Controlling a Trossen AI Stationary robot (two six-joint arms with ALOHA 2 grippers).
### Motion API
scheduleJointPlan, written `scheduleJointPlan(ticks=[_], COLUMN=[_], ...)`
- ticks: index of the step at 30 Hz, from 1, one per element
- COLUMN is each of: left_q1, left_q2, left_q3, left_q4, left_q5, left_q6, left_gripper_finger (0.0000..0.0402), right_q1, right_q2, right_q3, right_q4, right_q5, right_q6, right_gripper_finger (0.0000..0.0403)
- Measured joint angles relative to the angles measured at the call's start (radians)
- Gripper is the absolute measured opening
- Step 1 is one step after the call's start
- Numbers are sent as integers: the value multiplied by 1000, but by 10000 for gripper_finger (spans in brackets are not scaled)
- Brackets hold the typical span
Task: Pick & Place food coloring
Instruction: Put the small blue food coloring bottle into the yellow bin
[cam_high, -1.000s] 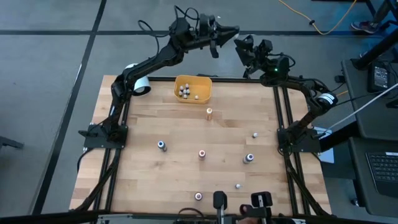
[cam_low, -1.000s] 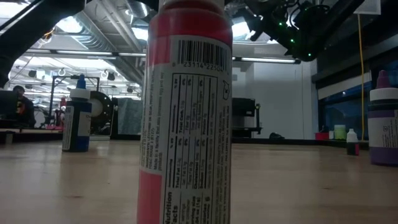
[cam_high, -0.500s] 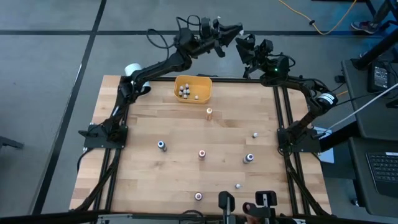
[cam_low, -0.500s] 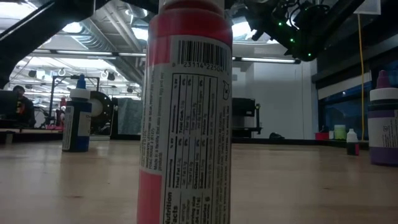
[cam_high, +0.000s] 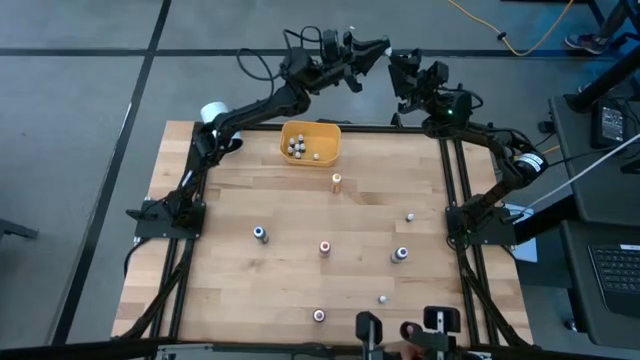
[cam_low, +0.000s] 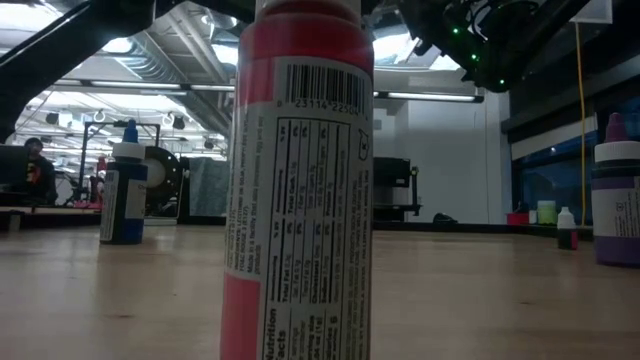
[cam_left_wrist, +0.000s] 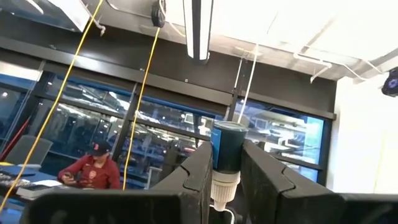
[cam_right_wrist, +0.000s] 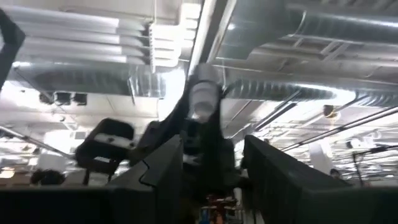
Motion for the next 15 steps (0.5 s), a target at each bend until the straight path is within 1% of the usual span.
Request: scheduleJointPlan(ticks=[7,10,15], left_q1=[-15,-14,-14], left_q2=[0,0,0], left_q3=[0,0,0], left_q4=[-9,-7,-9], left_q5=[2,-3,-5], left_q6=[24,33,34], left_gripper_finger=[65,65,65], right_q1=[0,0,1], right_q2=[0,-1,-1], right_q3=[51,73,75], right_q4=[-4,-43,-52], right_q5=[3,-15,-14], right_q6=[-23,-28,-47], right_gripper_finger=[172,172,172])
